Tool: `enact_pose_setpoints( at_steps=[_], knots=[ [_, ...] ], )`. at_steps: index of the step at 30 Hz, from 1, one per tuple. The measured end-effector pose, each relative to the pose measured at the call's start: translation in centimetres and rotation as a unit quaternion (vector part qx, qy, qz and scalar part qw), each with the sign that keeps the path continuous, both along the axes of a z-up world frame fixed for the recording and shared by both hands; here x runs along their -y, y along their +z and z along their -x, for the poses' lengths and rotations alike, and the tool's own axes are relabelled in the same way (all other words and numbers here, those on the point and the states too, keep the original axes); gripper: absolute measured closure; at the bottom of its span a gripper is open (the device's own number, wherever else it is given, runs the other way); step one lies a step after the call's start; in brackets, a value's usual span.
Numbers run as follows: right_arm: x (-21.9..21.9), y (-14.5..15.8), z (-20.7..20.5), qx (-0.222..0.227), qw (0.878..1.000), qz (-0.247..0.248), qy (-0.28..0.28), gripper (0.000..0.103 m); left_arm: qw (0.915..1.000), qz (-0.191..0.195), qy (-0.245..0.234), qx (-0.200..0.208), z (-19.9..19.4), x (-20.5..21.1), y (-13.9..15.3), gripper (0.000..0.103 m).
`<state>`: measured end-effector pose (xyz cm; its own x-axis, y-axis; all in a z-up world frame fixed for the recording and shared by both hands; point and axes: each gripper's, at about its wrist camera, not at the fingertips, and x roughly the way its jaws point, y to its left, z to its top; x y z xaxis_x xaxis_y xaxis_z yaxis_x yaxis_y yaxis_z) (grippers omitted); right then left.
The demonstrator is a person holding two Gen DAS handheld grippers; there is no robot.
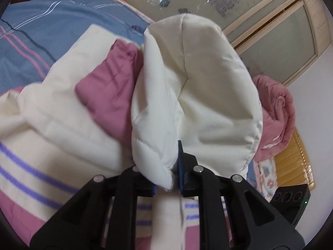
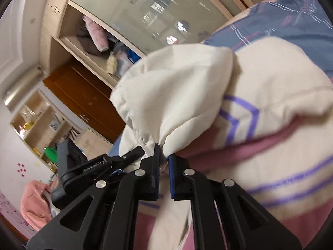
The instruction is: Fold large clothes
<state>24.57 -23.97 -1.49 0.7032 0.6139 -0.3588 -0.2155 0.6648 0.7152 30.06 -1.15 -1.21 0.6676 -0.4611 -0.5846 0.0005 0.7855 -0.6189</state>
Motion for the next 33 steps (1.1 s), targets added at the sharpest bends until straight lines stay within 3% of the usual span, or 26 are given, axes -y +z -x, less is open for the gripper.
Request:
enact_pose_setpoints(
  at_steps=[12,13,14,15,16,17,19,21,24,26,30,31,33],
  knots=[
    [1.2,-4.2,-1.6,-0.084,0.996,-0.004,-0.016,0.096,0.9948,-0.091,-0.037,-0.028,-0.4,2.6,-3.1,0.085],
    [1.2,-4.3,-1.6,-0.083,0.996,0.0,-0.018,0.096,0.9945,-0.092,-0.045,-0.023,-0.2,2.6,-3.2,0.077],
    [1.3,-4.2,-1.6,-0.081,0.997,0.001,-0.018,0.096,0.9944,-0.086,-0.061,-0.013,-0.1,2.8,-3.0,0.056],
    [1.3,-4.2,-1.6,-0.082,0.997,-0.002,-0.015,0.093,0.9939,-0.076,-0.08,0.004,0.3,3.0,-2.4,0.041],
    [1.3,-4.2,-1.6,-0.084,0.996,-0.003,-0.014,0.082,0.9929,-0.077,-0.088,0.018,0.9,3.2,-1.8,0.01],
    [1.6,-4.1,-1.5,-0.087,0.996,-0.007,-0.021,0.075,0.9905,-0.091,-0.093,0.044,1.9,3.4,-0.8,0.002],
    [2.1,-3.8,-1.3,-0.09,0.995,-0.016,-0.027,0.046,0.9827,-0.111,-0.124,0.081,3.4,4.1,1.3,0.002],
    [2.2,-3.4,-0.7,-0.091,0.995,-0.012,-0.038,0.035,0.9774,-0.104,-0.145,0.113,4.2,4.0,4.3,0.002],
    [2.6,-2.6,0.1,-0.09,0.994,-0.013,-0.057,0.017,0.9694,-0.091,-0.122,0.192,4.4,3.3,10.2,0.002],
    [3.0,-2.3,0.6,-0.086,0.994,-0.013,-0.073,0.014,0.9635,-0.108,-0.091,0.227,3.1,3.1,13.3,0.002],
    [4.5,-0.8,1.7,-0.048,0.989,0.007,-0.136,0.014,0.9456,-0.21,0.016,0.248,-4.1,4.0,16.9,0.002],
    [4.8,-0.7,1.8,-0.041,0.989,0.014,-0.142,0.014,0.9441,-0.223,0.025,0.242,-5.9,4.5,16.8,0.002],
    [5.0,-0.4,1.8,-0.027,0.987,0.037,-0.152,0.014,0.9468,-0.266,0.03,0.178,-11.7,5.7,14.8,0.003]
  ],
)
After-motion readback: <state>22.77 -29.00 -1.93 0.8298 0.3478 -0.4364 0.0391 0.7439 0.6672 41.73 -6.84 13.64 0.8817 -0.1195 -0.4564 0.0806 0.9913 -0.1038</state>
